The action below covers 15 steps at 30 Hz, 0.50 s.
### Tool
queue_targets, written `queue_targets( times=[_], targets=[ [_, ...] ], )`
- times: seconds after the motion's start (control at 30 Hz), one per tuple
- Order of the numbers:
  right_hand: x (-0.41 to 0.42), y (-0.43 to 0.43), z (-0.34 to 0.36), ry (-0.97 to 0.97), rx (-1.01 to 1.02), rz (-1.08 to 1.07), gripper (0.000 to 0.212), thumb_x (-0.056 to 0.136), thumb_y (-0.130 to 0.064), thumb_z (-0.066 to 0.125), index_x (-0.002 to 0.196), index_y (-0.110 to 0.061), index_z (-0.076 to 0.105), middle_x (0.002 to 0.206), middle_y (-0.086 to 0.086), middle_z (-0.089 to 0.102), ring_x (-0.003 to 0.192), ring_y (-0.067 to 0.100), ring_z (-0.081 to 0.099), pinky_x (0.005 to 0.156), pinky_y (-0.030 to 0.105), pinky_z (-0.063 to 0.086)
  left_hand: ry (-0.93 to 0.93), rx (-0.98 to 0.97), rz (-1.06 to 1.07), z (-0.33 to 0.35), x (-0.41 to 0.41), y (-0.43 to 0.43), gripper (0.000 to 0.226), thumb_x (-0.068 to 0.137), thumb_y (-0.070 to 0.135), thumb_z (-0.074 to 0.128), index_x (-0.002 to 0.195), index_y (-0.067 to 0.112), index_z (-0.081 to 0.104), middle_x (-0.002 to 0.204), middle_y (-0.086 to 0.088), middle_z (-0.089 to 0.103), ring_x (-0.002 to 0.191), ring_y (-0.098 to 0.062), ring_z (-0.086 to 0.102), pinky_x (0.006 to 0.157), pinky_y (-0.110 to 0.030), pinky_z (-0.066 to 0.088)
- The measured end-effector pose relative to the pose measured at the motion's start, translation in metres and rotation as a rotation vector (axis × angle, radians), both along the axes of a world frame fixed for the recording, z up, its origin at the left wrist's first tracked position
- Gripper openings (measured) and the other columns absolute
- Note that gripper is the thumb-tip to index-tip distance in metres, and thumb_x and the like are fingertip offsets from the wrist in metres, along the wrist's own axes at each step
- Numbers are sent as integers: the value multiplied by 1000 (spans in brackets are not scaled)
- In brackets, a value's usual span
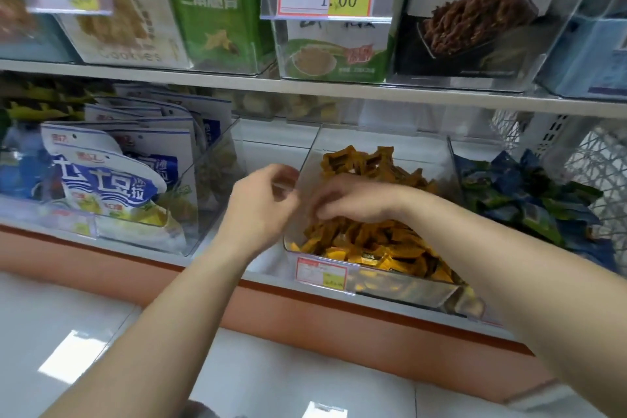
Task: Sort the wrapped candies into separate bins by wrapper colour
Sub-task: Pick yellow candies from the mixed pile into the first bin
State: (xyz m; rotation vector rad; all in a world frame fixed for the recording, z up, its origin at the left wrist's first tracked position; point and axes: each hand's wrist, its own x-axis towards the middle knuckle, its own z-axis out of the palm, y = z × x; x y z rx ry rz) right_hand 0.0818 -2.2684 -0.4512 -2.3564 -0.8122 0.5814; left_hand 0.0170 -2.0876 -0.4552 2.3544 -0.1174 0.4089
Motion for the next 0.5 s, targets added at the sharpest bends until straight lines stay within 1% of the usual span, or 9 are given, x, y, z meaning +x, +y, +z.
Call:
queue_targets(
  times=[0.07,0.13,0.2,0.23,0.27,0.3,0.37,0.43,0.5],
  targets=[
    [-3,10,-10,151,-185,147,29,101,-20,51,126,-24,66,124,-12,64,112,4,56,96,18,37,-6,11,38,-8,5,3,33,88,26,70,120,23,63,110,8,65,82,0,59,76,-13,43],
    [0,13,-22,206,-315,233,36,103,-28,49,138,-30,57,146,-13,50,133,6,43,111,21,26,64,25,34,-17,8,6,44,87,34,71,128,24,58,112,10,62,84,-2,61,80,-24,48],
    [6,12,-35,129,-460,311,41,100,-44,50,141,-39,53,159,-11,32,147,15,23,121,34,12,192,61,-14,-26,11,10,48,88,38,69,133,27,56,115,11,63,94,-11,65,87,-30,50],
    [9,10,-41,41,-559,338,44,96,-55,51,139,-45,52,161,-11,25,149,19,14,121,43,8,243,82,-43,-29,12,12,45,89,37,67,132,29,57,115,10,65,100,-14,65,89,-30,50],
    [11,8,-46,-69,-641,343,47,90,-64,54,134,-48,54,161,-11,22,148,23,11,120,50,6,273,88,-63,-32,13,13,42,90,35,65,132,30,58,113,9,66,103,-14,64,90,-29,50],
    [14,6,-50,-186,-687,329,49,84,-68,57,129,-49,56,159,-11,24,146,25,13,117,54,8,292,81,-73,-34,13,14,42,91,33,63,133,31,59,112,8,67,104,-14,65,91,-29,50],
    [21,4,-54,-366,-718,293,53,76,-71,60,122,-45,60,153,-11,33,143,26,19,114,57,11,308,62,-85,-36,15,16,44,92,31,61,136,31,58,115,6,70,106,-14,65,91,-34,53],
    [31,3,-52,-451,-711,250,53,74,-71,61,119,-43,62,148,-10,40,140,26,25,113,56,16,314,49,-104,-37,16,18,42,93,31,59,136,33,58,116,7,71,104,-13,66,87,-38,56],
    [38,3,-47,-549,-674,185,49,78,-65,63,119,-38,62,139,-7,50,133,25,37,107,51,28,316,44,-109,-38,15,19,40,94,31,58,134,36,60,113,11,71,99,-11,67,83,-37,57]
  ],
)
